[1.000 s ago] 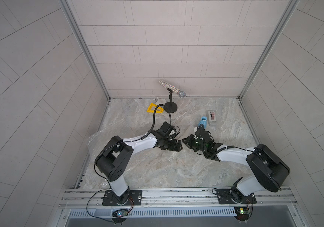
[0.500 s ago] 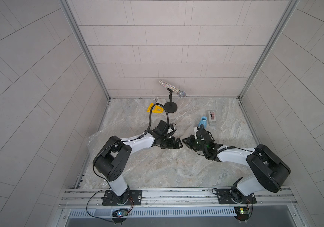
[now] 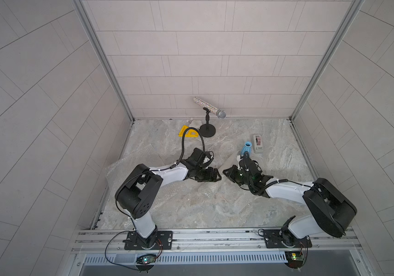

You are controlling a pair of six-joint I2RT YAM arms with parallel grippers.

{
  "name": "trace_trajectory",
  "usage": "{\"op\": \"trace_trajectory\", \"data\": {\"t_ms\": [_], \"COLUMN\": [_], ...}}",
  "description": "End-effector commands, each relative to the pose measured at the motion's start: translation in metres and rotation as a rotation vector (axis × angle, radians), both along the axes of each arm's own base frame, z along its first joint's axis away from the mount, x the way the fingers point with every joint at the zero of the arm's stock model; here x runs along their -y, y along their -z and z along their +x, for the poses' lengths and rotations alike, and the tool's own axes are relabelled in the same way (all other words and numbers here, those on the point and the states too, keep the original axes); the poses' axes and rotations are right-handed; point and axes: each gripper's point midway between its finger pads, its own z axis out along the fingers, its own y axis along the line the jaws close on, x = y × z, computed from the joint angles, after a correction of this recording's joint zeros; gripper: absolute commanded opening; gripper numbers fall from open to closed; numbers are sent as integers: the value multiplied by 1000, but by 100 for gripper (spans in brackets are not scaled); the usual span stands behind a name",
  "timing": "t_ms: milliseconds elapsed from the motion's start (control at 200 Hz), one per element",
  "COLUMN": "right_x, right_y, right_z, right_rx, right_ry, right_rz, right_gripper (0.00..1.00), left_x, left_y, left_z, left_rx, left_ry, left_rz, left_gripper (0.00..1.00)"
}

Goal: Wrap vases in bubble wrap
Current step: Wrap the vase in bubble wrap, then tear off the tape using the Tape Cutter.

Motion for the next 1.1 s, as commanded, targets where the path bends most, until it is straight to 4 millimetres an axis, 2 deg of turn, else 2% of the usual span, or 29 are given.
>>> {"op": "trace_trajectory", "data": {"t_ms": [0, 200, 365, 385, 475, 636, 726, 851, 1046, 1076, 1081, 1096], "right_x": [24, 26, 46, 45, 58, 97, 122, 157, 205, 209, 209, 210], "right_y": [31, 15, 0, -14, -39, -86, -104, -108, -86, -79, -84, -81], "right_z": [-16, -14, -20, -15, -12, -2, 18, 53, 108, 116, 118, 121], "right_rx": [-94, -63, -34, 0, 84, 168, 174, 154, 55, 42, 56, 55], "right_ry": [18, -11, -18, -18, -14, 10, 22, 18, 45, 38, 37, 24], "right_rz": [-144, -177, -250, -255, -322, -386, -355, -308, -247, -246, -246, -242], "right_gripper": [4, 20, 31, 33, 38, 42, 43, 45, 48, 50, 50, 51], "left_x": [-26, -39, -46, -45, -45, -48, -49, -47, -47, -47, -47, -47], "left_y": [33, 45, 48, 47, 48, 48, 49, 47, 45, 45, 45, 45], "left_z": [-12, -18, -17, -17, -17, -16, -16, -16, -14, -13, -13, -13], "left_rx": [-45, -52, -44, -44, -44, -33, -31, -22, -13, -11, -11, -9], "left_ry": [-5, 7, 4, 6, 11, 16, 24, 43, 63, 64, 65, 65], "left_rz": [145, 226, 268, 266, 269, 293, 311, 318, 338, 340, 341, 346], "left_gripper": [76, 75, 75, 74, 75, 76, 76, 76, 76, 76, 76, 76]}}
